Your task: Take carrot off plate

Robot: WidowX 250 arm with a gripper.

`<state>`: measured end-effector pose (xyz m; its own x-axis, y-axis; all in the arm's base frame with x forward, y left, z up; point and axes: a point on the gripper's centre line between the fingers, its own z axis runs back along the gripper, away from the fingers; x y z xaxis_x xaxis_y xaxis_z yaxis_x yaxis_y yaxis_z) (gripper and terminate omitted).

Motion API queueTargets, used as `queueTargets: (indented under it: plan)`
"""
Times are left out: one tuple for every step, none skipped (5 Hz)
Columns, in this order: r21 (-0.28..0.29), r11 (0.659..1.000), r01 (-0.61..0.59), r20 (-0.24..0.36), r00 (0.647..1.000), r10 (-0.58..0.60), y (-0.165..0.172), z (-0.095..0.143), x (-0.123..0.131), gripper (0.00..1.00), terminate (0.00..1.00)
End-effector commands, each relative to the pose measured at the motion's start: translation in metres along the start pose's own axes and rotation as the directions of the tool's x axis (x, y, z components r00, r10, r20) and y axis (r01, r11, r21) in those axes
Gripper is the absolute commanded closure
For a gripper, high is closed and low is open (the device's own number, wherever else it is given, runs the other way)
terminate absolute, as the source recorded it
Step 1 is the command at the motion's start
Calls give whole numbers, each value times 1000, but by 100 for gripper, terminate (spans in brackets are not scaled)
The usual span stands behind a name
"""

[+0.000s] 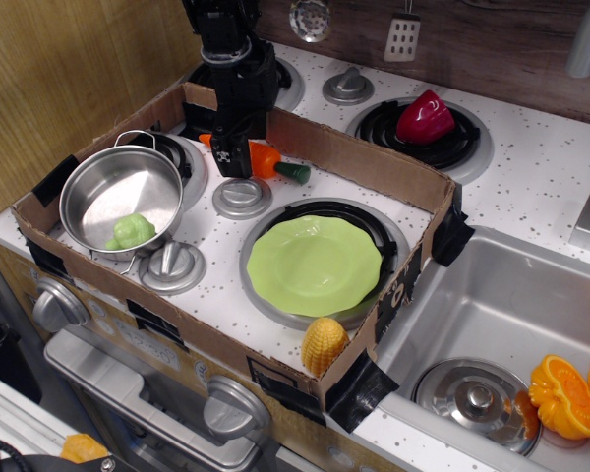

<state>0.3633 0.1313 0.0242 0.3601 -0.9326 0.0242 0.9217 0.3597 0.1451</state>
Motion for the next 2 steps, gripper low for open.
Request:
queueTargets:
  plan:
    - [107, 987, -117, -21, 993, 120, 7, 53, 24, 0, 0]
    - [135, 948, -288, -19, 956, 293, 2, 75, 44, 0, 0]
